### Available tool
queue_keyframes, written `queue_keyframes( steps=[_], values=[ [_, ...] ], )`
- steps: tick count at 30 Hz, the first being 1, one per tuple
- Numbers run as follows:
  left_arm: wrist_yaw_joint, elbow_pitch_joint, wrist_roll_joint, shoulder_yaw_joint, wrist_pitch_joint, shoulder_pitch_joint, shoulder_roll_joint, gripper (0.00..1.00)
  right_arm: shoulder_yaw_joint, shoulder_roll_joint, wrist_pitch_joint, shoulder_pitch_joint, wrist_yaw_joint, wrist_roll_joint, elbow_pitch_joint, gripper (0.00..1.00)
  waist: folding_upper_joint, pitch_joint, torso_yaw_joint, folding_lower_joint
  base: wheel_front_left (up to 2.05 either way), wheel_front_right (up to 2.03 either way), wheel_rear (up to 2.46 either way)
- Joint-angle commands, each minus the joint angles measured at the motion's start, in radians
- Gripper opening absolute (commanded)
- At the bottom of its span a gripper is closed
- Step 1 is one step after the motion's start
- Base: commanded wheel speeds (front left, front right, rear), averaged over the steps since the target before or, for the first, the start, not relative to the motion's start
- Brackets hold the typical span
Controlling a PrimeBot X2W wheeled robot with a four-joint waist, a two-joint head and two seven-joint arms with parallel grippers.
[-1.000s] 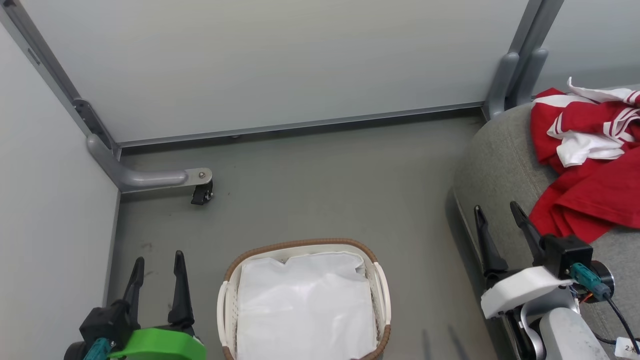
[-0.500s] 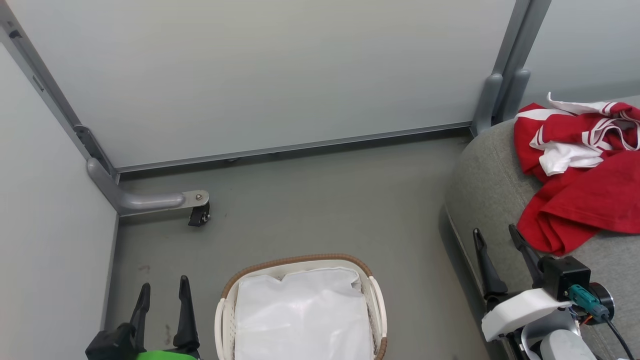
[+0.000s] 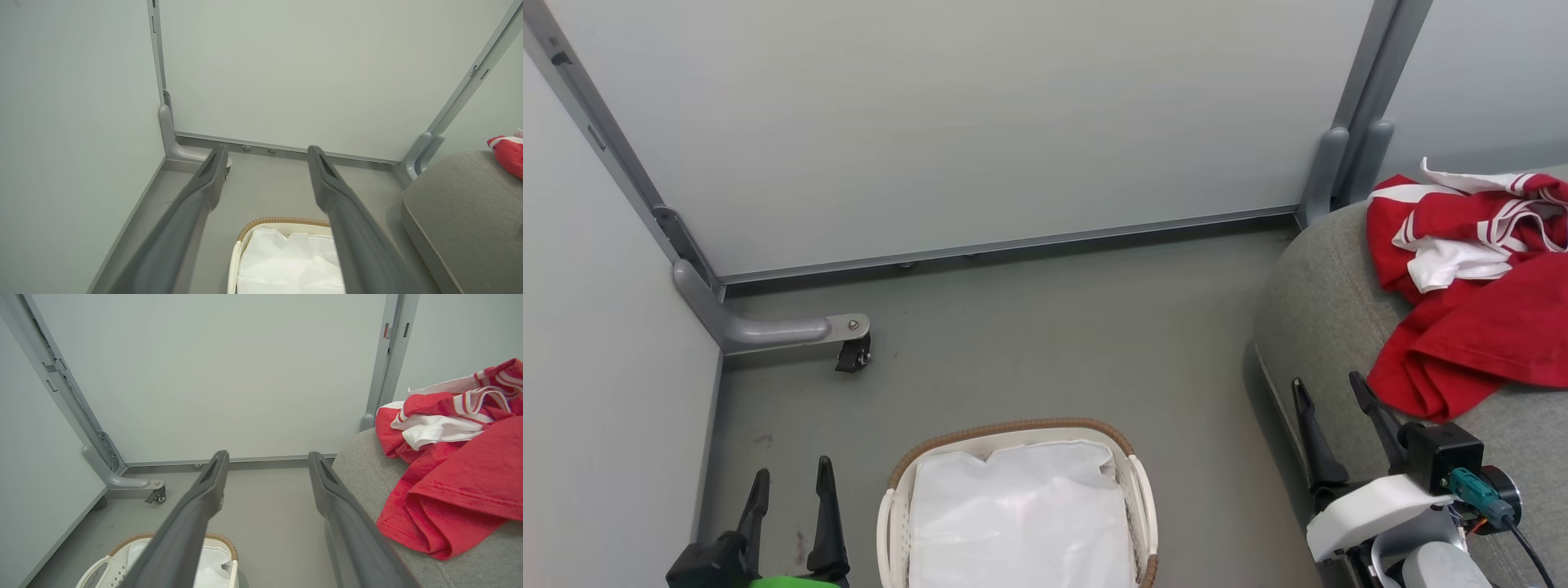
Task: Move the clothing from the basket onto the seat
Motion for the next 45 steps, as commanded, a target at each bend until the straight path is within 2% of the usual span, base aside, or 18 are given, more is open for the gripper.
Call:
queue_keyframes(
  steps=[1, 4, 5, 9, 25, 45],
  values=[
    [-0.002, 0.004, 0.009, 0.001, 0.000, 0.012, 0.001, 1.00, 0.001, -0.004, -0.002, 0.014, -0.001, 0.005, 0.002, 1.00, 0.0000, -0.001, -0.001, 0.0001, 0.00, 0.00, 0.00],
    [-0.005, 0.011, 0.011, -0.001, 0.000, 0.013, 0.001, 1.00, 0.003, -0.004, -0.002, 0.014, -0.001, 0.008, 0.003, 1.00, 0.0000, -0.002, -0.002, 0.0001, 0.00, 0.00, 0.00],
    [-0.002, 0.010, 0.009, -0.002, 0.000, 0.001, 0.000, 0.00, 0.002, 0.000, 0.000, 0.000, 0.000, 0.001, 0.001, 0.00, 0.0000, -0.002, -0.002, 0.0001, 0.00, 0.00, 0.00],
    [-0.002, 0.043, -0.001, -0.005, 0.004, -0.001, -0.003, 0.00, 0.000, 0.006, 0.005, 0.011, 0.000, 0.011, 0.031, 0.00, 0.0000, -0.002, -0.002, 0.0001, 0.00, 0.00, 0.00],
    [-0.014, 0.035, -0.274, 0.032, 0.083, -0.045, -0.002, 0.00, -0.027, 0.004, 0.083, 0.004, 0.000, 0.314, 0.012, 0.00, 0.0000, 0.000, 0.001, 0.0001, 0.00, 0.00, 0.00],
    [-0.027, 0.028, -0.547, 0.069, 0.162, -0.090, -0.001, 0.00, -0.054, 0.002, 0.162, -0.004, 0.000, 0.617, -0.007, 0.00, 0.0000, 0.003, 0.005, 0.0001, 0.00, 0.00, 0.00]
  ],
)
